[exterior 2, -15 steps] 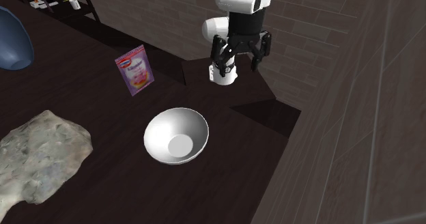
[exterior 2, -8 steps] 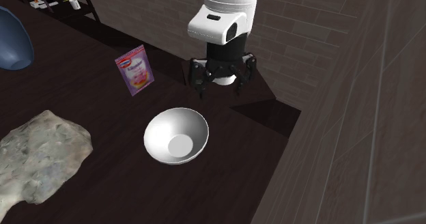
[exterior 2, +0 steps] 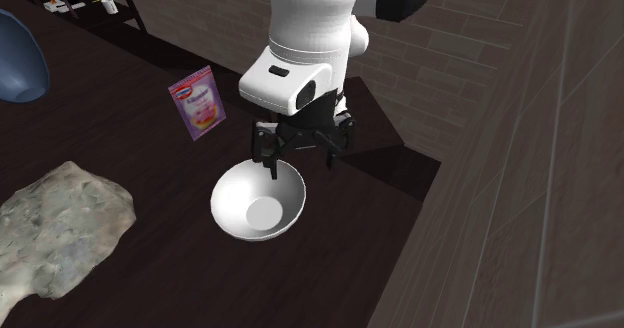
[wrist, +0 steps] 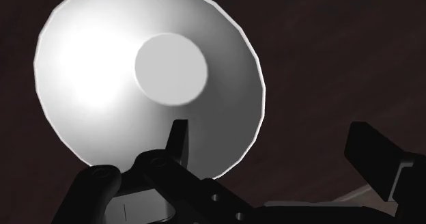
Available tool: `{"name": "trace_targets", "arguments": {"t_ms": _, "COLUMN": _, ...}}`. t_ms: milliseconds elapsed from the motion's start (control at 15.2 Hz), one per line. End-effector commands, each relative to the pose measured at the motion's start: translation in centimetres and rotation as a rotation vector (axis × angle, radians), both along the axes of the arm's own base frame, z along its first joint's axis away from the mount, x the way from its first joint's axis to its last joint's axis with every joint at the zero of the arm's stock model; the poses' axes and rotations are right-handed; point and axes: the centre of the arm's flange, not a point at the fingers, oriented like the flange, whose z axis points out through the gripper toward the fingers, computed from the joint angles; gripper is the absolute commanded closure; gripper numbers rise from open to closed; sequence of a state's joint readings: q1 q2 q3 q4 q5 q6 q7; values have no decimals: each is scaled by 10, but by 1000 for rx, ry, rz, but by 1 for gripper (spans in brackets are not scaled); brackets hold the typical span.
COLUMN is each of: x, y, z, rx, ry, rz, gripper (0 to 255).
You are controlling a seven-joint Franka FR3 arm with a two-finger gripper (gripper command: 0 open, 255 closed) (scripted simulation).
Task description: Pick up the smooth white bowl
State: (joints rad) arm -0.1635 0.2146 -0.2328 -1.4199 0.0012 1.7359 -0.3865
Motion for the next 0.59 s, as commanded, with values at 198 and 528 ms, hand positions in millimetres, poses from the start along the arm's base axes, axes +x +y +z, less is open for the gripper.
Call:
{"name": "trace_targets", "arguments": {"t_ms": 198, "x": 1, "y": 0, "z": -25, "rx": 0, "ry": 0, "rz": 0, "gripper": 0}}
{"name": "trace_targets", "arguments": {"t_ms": 528, "x": 1, "y": 0, "z": -25, "rx": 0, "ry": 0, "rz": 0, "gripper": 255}}
